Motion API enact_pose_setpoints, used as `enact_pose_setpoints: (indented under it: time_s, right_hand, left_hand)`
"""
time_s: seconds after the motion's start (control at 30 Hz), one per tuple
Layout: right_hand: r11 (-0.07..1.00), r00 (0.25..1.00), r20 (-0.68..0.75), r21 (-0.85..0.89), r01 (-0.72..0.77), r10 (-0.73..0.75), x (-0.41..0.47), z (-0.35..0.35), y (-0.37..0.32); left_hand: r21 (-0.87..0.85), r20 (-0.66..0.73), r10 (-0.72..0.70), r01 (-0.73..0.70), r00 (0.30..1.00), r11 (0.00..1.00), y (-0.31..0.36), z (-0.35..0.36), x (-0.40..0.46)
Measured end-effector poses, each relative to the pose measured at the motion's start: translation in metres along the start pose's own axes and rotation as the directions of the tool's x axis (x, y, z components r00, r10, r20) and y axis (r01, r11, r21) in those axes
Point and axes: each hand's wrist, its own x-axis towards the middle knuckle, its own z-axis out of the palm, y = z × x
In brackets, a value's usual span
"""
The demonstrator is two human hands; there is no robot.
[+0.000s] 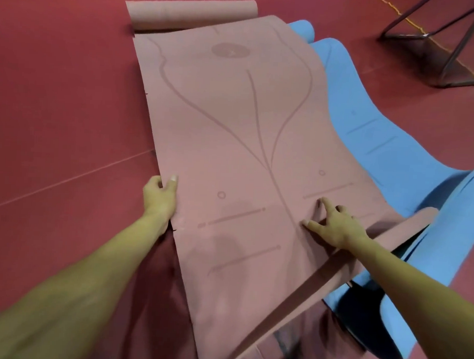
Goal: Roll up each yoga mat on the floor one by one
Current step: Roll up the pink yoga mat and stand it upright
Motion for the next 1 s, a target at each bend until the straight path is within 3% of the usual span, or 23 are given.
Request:
enact_pose_setpoints:
  time_s: [0.13,0.27,0.43,0.53,0.67,0.73,0.87,1.0]
  right_hand:
    - [0.993,0.996,-0.076,0.112,-0.031,0.040,0.014,-0.015,0.000]
    - [0.988,0.992,-0.100,0.143,-0.066,0.081,0.023,-0.022,0.003]
    - [0.956,0.994,-0.107,0.292,0.003,0.029,0.022,-0.008,-0.016]
    - [0.961,0.994,-0.105,0.277,-0.001,0.031,0.021,0.004,-0.036]
    - [0.960,0.970,-0.188,0.264,-0.098,0.151,0.016,-0.001,-0.049]
    - [0.956,0.959,-0.244,0.286,-0.067,0.141,0.018,-0.007,-0.053]
    - [0.935,0.958,-0.277,0.353,0.030,0.074,0.023,0.002,-0.064]
    - [0.872,0.933,-0.335,0.486,0.051,0.132,0.018,0.008,-0.081]
  left_hand:
    - [0.114,-0.067,0.095,-0.087,0.993,0.990,-0.007,-0.022,0.018]
    - [0.213,-0.047,0.152,-0.139,0.987,0.967,-0.015,-0.090,0.031]
    - [0.352,0.030,0.134,-0.136,0.990,0.926,-0.023,-0.164,0.030]
    - [0.398,0.015,0.103,-0.100,0.995,0.912,-0.025,-0.170,0.028]
    - [0.361,-0.018,-0.024,0.028,1.000,0.932,-0.024,-0.166,0.052]
    - [0.315,-0.033,-0.064,0.071,0.997,0.947,-0.013,-0.162,0.068]
    - [0.151,-0.079,-0.048,0.059,0.996,0.987,0.023,-0.160,0.110]
    - [0.162,-0.086,0.029,-0.015,0.996,0.987,0.039,-0.169,0.143]
